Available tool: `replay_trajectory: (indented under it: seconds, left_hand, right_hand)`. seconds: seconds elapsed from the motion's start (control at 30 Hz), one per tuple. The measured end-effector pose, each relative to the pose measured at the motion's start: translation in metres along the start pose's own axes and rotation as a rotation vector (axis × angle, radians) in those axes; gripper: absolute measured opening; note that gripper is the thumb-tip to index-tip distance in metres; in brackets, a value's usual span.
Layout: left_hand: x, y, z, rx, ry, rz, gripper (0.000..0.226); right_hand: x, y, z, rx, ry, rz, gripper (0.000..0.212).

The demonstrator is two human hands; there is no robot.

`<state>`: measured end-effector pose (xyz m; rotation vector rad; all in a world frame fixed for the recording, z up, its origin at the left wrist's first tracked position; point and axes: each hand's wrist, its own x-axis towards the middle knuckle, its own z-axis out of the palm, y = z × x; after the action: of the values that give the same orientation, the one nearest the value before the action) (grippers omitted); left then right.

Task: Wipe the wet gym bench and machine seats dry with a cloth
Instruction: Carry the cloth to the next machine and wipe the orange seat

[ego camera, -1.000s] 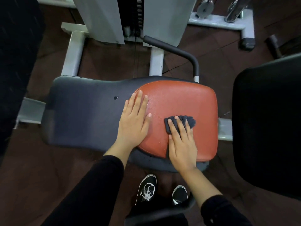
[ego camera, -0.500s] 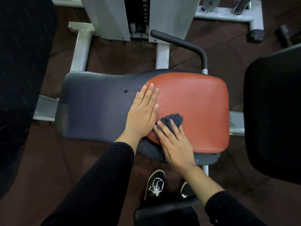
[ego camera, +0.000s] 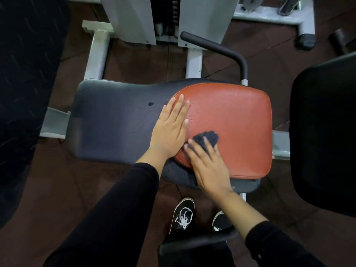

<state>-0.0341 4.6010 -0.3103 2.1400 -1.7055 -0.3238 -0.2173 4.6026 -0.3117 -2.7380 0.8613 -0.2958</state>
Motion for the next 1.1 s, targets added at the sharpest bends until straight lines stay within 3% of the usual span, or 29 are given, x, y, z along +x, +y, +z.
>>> replay_trajectory:
  seconds: [0.1, 0.2, 0.3, 0.43, 0.5, 0.6, 0.7, 0.8, 0.87, 0.97, 1.1]
  left_hand:
    - [0.0, 0.001, -0.001, 0.007, -0.023, -0.009, 0.053]
    - [0.0, 0.002, -0.001, 0.003, -0.03, -0.017, 0.054]
    - [-0.001, 0.002, -0.001, 0.0, -0.025, -0.024, 0.054]
    - [0.0, 0.003, -0.001, -0.05, 0.006, -0.034, 0.054]
    - [0.001, 0.004, -0.005, -0.161, 0.033, -0.063, 0.052]
    - [0.001, 0.006, -0.018, -0.51, 0.045, -0.222, 0.047]
    - [0.0, 0.009, -0.03, -0.76, 0.045, -0.369, 0.048]
    - [-0.001, 0.02, -0.035, -0.444, 0.157, -0.363, 0.055]
    - [-0.002, 0.033, -0.031, -0.198, 0.222, -0.215, 0.058]
    - [-0.004, 0.048, -0.012, 0.061, 0.151, -0.035, 0.059]
    - [-0.014, 0.045, 0.008, 0.164, 0.08, 0.015, 0.063]
  right_hand:
    - [-0.02, 0.015, -0.006, -0.039, -0.081, -0.195, 0.044]
    - [-0.038, 0.047, -0.02, -0.056, -0.123, -0.222, 0.044]
    - [-0.031, 0.067, -0.028, 0.007, -0.131, -0.048, 0.045]
    - [0.012, 0.035, -0.019, 0.11, -0.056, 0.225, 0.045]
    - [0.034, 0.013, -0.014, 0.159, -0.049, 0.266, 0.046]
    - [0.07, -0.009, -0.013, 0.213, -0.033, 0.35, 0.047]
    - [0.103, -0.022, -0.021, 0.425, -0.101, 0.343, 0.049]
    - [0.104, -0.011, -0.033, 0.617, -0.034, 0.298, 0.048]
    - [0.088, 0.006, -0.037, 0.544, 0.061, 0.338, 0.046]
    - [0.062, 0.026, -0.035, 0.345, 0.056, 0.446, 0.05]
    - [0.047, 0.036, -0.027, 0.167, -0.019, 0.487, 0.045]
